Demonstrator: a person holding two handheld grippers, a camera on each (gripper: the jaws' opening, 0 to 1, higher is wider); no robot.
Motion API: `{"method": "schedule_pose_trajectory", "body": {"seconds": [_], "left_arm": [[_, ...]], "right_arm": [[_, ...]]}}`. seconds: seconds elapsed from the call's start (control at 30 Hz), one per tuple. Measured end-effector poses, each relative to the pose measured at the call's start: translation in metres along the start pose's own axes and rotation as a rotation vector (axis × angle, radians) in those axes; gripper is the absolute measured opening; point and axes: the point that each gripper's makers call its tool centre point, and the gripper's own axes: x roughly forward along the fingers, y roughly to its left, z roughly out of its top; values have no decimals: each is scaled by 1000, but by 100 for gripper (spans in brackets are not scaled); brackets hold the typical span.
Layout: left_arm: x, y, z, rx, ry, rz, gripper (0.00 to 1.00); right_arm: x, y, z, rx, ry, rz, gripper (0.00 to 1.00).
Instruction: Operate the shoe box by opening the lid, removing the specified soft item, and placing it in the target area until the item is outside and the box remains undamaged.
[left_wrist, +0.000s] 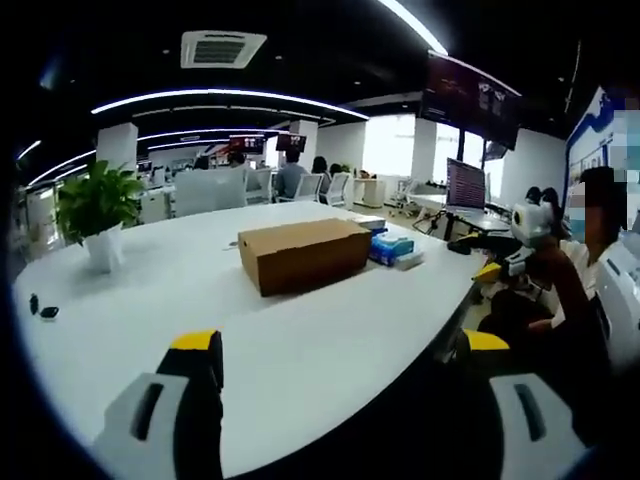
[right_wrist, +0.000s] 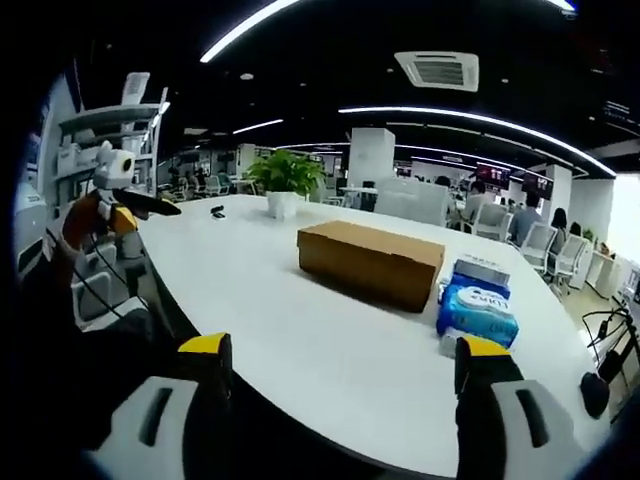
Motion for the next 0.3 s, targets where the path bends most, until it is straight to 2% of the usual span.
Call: {"method": "schedule_pose_trajectory", "body": {"seconds": [0.1, 0.3], "left_arm": [[0, 2, 0, 13, 4, 16, 99], [0, 4, -5, 11, 29, 20, 99]], "right_arm": [[-3, 6, 8, 28, -39, 26, 92], [0, 4, 7, -2, -15, 8, 93]]}}
